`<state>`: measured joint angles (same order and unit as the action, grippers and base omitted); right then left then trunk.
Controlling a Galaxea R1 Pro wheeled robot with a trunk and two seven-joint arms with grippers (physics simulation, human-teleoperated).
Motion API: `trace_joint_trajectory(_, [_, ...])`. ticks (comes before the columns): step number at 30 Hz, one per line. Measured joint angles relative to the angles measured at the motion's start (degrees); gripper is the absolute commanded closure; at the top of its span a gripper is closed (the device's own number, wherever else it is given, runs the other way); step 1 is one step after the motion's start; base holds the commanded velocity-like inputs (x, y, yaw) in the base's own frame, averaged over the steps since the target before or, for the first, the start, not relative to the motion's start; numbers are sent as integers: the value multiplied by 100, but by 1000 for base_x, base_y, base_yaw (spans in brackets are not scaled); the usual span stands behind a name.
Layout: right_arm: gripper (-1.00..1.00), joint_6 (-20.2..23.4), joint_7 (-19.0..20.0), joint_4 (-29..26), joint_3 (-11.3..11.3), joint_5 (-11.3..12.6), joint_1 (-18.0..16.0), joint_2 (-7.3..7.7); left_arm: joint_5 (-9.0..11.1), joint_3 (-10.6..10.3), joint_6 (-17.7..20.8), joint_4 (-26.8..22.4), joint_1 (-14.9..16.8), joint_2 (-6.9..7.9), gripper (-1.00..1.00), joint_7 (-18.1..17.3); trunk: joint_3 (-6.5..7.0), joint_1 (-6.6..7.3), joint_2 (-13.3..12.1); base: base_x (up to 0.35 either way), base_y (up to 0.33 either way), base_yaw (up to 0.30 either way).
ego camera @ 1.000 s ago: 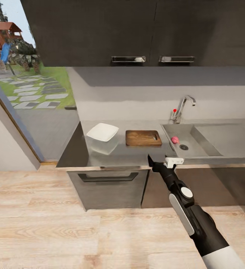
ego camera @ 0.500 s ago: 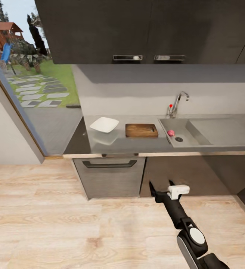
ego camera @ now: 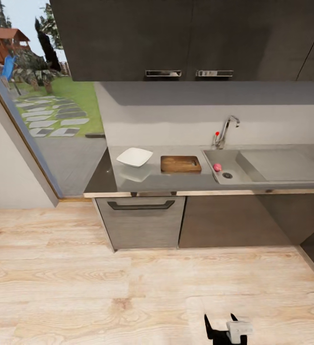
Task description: In the kitchen, take the Vidalia onion out of the sink, dice it on the chopping board with the paring knife, put the diced onion into the bowl on the countertop, then place both the paring knife and the chopping board into the sink.
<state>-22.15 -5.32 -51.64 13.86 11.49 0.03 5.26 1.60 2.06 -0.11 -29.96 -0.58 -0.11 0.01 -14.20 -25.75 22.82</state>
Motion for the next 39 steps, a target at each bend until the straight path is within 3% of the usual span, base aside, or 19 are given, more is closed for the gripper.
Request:
trace_joint_trajectory(13, [-100, -206, -18, 372, -10, 20, 8, -34, 1, -21, -5, -89, 1, -57, -100, 7, 8, 1, 0, 8, -31, -29])
trace_joint_trajectory(24, [-100, -206, -19, 386, -3, 17, 9, -44, 0, -22, -13, -51, 1, -57, -100, 7, 73, 1, 1, 67, -283, -178])
trace_joint_trajectory(34, [-100, -206, -23, 395, 5, 11, 8, -55, 0, -22, -11, -51, 0, -56, -100, 7, 83, 1, 0, 78, -303, -14])
trace_joint_trajectory(39, [-100, -213, -35, 397, 0, -5, 8, -179, 0, -22, -10, -51, 0, -60, -100, 7, 83, 1, 0, 92, -303, 0])
